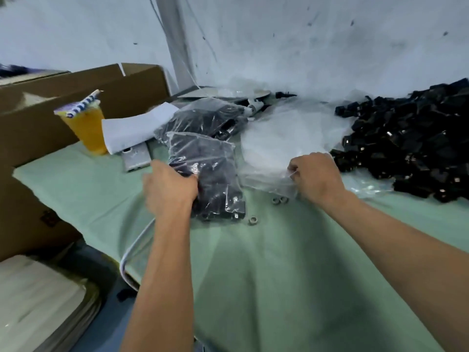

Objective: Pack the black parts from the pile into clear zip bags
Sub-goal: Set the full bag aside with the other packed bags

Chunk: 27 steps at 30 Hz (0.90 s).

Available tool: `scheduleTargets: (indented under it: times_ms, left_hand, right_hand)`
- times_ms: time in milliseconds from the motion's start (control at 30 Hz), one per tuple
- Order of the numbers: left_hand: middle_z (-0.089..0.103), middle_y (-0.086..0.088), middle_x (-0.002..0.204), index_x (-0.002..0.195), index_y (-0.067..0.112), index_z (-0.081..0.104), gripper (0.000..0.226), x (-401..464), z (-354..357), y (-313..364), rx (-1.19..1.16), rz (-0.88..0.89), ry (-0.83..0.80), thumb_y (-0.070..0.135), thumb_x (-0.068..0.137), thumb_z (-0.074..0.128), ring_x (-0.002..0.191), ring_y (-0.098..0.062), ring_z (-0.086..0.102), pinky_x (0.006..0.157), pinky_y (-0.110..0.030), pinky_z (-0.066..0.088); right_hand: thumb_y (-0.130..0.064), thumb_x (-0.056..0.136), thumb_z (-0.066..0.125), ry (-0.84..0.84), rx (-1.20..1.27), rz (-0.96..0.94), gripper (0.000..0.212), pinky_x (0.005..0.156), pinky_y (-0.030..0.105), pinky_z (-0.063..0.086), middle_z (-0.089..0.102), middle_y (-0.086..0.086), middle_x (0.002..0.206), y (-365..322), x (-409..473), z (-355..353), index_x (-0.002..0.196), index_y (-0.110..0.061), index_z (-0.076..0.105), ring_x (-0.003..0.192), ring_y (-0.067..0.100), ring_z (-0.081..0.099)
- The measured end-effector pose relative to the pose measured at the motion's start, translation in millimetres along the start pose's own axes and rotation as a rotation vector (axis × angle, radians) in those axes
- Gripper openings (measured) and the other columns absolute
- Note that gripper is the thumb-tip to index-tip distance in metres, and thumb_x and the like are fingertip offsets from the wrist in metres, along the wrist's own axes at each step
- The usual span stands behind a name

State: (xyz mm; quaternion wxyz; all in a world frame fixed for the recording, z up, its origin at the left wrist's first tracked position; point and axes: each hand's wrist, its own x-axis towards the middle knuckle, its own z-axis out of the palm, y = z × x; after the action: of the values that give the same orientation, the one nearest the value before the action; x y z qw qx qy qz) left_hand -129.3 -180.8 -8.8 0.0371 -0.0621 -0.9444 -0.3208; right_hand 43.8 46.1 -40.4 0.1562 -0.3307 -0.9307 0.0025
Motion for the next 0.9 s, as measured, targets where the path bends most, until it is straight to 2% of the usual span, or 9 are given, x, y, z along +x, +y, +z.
scheduleTargets:
  times_ms: [100,167,233,333,467,600,700,800,900]
  left_hand:
    - [0.038,-0.025,0.144,0.137,0.01,0.04,0.07,-15.6,6.1,29.8,0.016,0.082,0.179,0.028,0.081,0.079,0.132,-0.043,0.038,0.102,-0.055,0.04]
    - [0.052,-0.013,0.125,0.122,0.014,0.052,0.047,-31.1,19.1,52.9,-0.087,0.25,0.181,0.028,0.084,0.076,0.119,-0.033,0.048,0.093,-0.04,0.044]
    - [0.062,-0.001,0.097,0.1,0.015,0.06,0.025,-51.6,38.7,79.2,-0.256,0.352,-0.084,0.035,0.091,0.071,0.102,-0.027,0.061,0.078,-0.028,0.046]
    - [0.071,-0.019,0.107,0.111,0.0,0.066,0.053,-80.6,66.1,111.6,-0.23,0.3,-0.515,0.049,0.093,0.066,0.105,-0.039,0.068,0.082,-0.038,0.055]
    - [0.068,-0.015,0.105,0.097,0.012,0.073,0.018,-112.5,70.4,139.3,-0.093,0.489,-0.137,0.023,0.089,0.062,0.107,-0.036,0.06,0.079,-0.032,0.045]
    - [0.055,-0.013,0.127,0.092,0.027,0.074,0.017,-160.3,42.9,176.6,-0.17,0.607,0.074,0.035,0.09,0.059,0.128,-0.037,0.042,0.097,-0.041,0.036]
    - [0.068,0.007,0.086,0.069,0.027,0.063,0.02,-208.9,26.2,208.3,-0.409,0.912,-0.092,0.03,0.089,0.059,0.094,-0.012,0.061,0.087,-0.028,0.041]
    - [0.049,0.013,0.049,0.055,0.018,0.05,0.033,-266.6,17.7,229.0,-0.731,1.049,-0.351,0.017,0.086,0.062,0.055,-0.004,0.048,0.058,-0.02,0.034]
    - [0.063,0.003,0.062,0.064,0.004,0.058,0.029,-314.1,18.1,239.9,-0.971,1.126,-0.723,0.011,0.093,0.058,0.067,-0.012,0.065,0.063,-0.033,0.05]
  right_hand:
    - [-0.024,0.089,0.076,0.03,0.064,0.051,0.015,0.086,0.036,0.043,0.074,0.007,0.099,20.4,-8.1,-13.5,0.102,-0.018,0.073,0.103,0.032,0.063]
    - [-0.03,0.086,0.08,0.016,0.055,0.046,0.024,0.084,0.037,0.043,0.073,0.007,0.099,30.6,-17.0,-20.7,0.105,-0.019,0.07,0.103,0.032,0.062]
    - [-0.037,0.083,0.08,-0.062,0.033,0.012,0.032,0.084,0.037,0.047,0.071,0.005,0.099,38.4,-26.2,-25.2,0.108,-0.021,0.068,0.103,0.031,0.063]
    - [-0.061,0.079,0.078,-0.258,0.041,-0.002,0.049,0.079,0.033,0.047,0.063,0.0,0.093,47.6,-42.6,-30.2,0.113,-0.027,0.068,0.099,0.026,0.061]
    - [-0.084,0.081,0.056,-0.134,0.204,0.074,0.065,0.067,0.03,0.039,0.059,-0.009,0.078,66.9,-67.0,-52.5,0.098,-0.024,0.075,0.088,0.018,0.059]
    - [-0.069,0.085,0.064,0.246,0.259,0.09,0.067,0.1,0.033,0.044,0.059,0.002,0.118,75.7,-87.0,-81.8,0.134,-0.024,0.063,0.118,0.023,0.047]
    - [-0.04,0.095,0.062,0.509,0.383,0.103,0.035,0.088,0.042,0.048,0.066,0.007,0.102,92.9,-111.1,-109.5,0.118,-0.016,0.072,0.096,0.028,0.056]
    - [-0.017,0.09,0.056,0.616,0.63,0.189,0.015,0.06,0.051,0.046,0.06,0.018,0.07,118.6,-153.2,-136.4,0.079,-0.02,0.065,0.064,0.023,0.048]
    - [-0.046,0.09,0.06,0.449,0.737,0.221,0.036,0.051,0.037,0.042,0.062,0.019,0.075,153.4,-209.8,-163.0,0.084,-0.012,0.066,0.064,0.014,0.051]
